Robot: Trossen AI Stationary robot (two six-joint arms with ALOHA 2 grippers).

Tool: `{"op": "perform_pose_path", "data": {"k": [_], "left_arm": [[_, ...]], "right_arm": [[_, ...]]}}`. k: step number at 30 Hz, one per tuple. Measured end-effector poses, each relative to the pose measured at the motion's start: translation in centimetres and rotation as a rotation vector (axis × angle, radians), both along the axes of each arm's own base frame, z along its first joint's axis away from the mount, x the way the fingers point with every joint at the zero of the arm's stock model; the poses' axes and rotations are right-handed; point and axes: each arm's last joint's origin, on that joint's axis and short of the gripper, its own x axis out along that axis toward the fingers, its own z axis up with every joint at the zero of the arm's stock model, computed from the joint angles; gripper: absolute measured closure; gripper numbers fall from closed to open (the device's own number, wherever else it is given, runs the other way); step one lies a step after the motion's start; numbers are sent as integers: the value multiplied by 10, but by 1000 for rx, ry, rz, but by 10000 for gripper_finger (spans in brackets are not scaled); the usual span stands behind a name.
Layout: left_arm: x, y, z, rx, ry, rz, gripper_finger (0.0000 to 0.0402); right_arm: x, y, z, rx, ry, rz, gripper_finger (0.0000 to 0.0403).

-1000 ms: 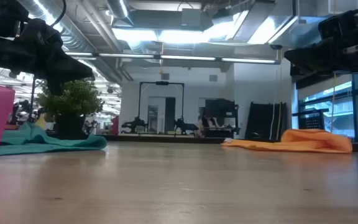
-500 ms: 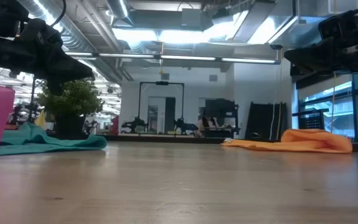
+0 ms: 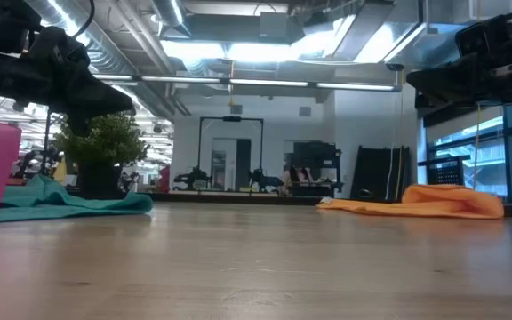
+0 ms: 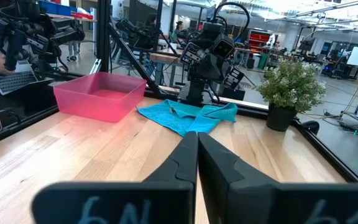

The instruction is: Roll microfiber towels into tight, uniform cylinder then place into a basket

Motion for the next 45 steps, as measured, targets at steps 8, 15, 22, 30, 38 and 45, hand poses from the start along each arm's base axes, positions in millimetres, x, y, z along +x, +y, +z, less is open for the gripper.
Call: {"op": "perform_pose_path", "data": {"k": [8, 15, 22, 30, 38, 45], "left_arm": [[0, 0, 0, 0, 0, 0, 360], [0, 0, 0, 0, 0, 0, 360], [0, 0, 0, 0, 1, 0, 360], [0, 0, 0, 0, 0, 0, 360], [0, 0, 0, 0, 0, 0, 360], [0, 0, 0, 0, 0, 0, 360]], "right_arm": [[0, 0, 2, -27, -19, 0, 389], [0, 0, 6, -108, -73, -17, 389], [-1, -1, 15, -182, -164, -55, 398], [-1, -1, 12, -158, -128, -68, 399], [1, -2, 29, -184, -168, -72, 401], [2, -2, 31, -180, -144, -71, 401]]}}
